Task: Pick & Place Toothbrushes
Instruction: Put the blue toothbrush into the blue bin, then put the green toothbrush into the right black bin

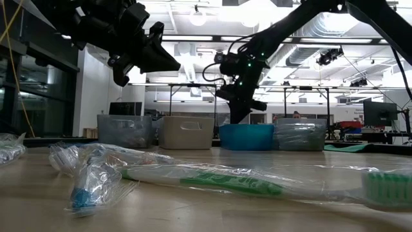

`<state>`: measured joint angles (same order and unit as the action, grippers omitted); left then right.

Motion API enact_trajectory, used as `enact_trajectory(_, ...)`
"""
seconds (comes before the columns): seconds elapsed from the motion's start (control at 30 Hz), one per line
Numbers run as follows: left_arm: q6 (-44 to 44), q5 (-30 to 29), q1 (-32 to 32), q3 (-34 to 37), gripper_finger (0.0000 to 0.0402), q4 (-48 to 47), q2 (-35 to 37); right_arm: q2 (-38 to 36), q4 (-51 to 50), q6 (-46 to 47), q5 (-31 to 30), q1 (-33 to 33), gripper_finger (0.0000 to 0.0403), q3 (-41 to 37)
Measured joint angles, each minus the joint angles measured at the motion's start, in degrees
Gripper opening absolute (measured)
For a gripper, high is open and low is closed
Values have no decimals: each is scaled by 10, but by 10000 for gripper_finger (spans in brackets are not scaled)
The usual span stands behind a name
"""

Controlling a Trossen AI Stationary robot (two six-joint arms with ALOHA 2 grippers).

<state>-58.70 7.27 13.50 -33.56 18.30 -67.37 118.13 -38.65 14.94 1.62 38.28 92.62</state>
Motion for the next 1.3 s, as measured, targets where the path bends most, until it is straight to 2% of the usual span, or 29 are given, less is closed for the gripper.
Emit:
enact_trajectory(0.6, 0, 0, 0, 0, 21, 0, 0, 40, 3, 3, 30, 5, 2, 0)
enact_trajectory(1.0, -1, 0, 0, 0, 21, 0, 0, -2, -5, 7, 32, 3, 2, 0)
enact_trajectory(1.3, -1, 0, 0, 0, 21, 0, 0, -15, -7, 9, -45, 8, 2, 0)
